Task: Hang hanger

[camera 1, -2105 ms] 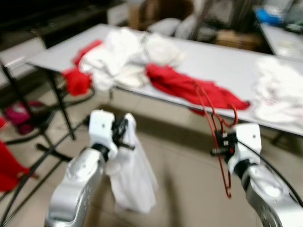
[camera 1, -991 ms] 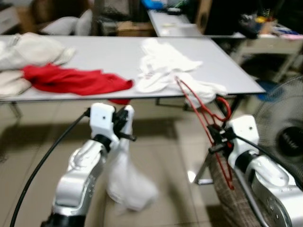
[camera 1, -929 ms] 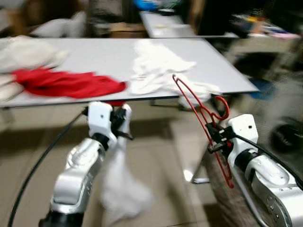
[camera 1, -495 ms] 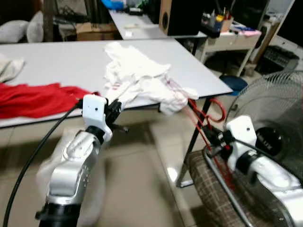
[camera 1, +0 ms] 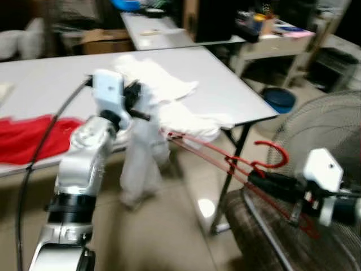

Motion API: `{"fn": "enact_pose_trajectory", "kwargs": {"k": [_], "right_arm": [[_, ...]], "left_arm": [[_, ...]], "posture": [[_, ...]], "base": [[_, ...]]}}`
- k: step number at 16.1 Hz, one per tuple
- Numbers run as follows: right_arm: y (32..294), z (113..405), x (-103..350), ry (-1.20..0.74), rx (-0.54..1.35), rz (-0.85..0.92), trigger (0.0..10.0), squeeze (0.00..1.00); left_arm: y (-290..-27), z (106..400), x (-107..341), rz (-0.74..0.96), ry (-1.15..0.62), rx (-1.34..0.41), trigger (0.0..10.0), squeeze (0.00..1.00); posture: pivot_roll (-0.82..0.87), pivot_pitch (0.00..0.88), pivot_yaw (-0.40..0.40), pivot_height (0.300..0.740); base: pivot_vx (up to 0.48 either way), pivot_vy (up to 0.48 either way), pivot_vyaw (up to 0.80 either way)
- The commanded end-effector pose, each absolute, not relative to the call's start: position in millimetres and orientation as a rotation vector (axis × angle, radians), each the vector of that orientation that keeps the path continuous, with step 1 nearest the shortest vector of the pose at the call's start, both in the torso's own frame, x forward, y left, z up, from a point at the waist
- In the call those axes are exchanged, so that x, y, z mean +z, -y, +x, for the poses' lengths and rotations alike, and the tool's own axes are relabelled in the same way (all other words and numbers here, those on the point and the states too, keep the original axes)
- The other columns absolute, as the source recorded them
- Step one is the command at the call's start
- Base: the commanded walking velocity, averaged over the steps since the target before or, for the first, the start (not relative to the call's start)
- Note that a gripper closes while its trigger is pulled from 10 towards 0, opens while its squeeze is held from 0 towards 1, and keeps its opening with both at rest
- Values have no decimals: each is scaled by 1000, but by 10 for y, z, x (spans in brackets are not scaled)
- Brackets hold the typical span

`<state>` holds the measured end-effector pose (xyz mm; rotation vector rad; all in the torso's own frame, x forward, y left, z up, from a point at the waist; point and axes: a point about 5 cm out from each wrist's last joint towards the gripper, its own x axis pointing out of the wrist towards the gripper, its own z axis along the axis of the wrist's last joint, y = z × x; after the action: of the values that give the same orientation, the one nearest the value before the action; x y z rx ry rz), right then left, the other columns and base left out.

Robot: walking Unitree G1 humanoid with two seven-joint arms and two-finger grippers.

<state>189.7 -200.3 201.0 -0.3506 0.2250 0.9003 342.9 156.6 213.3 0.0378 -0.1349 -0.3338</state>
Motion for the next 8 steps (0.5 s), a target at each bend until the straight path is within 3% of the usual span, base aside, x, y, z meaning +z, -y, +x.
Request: {"fn": "enact_pose_trajectory", "kwargs": {"k": [1, 3, 8], "right_arm": [[2021, 1941, 2021, -201, 853, -357, 10000, 0], [1884, 2028, 2005, -134, 809, -295, 10000, 0], [1745, 2043, 2016, -175, 1030, -316, 10000, 0]], "left_arm": [[-1393, 3458, 2299, 40, 199, -399, 10000, 0], [-1363, 3471, 2350, 8, 214, -397, 10000, 0], [-1375, 3567, 2624, 13, 291, -399, 10000, 0]], "posture": [[1, 0, 6, 740], [3, 0, 2, 740], [8, 0, -2, 740]], "base": [[420, 0, 0], [437, 0, 0], [445, 0, 0]]}}
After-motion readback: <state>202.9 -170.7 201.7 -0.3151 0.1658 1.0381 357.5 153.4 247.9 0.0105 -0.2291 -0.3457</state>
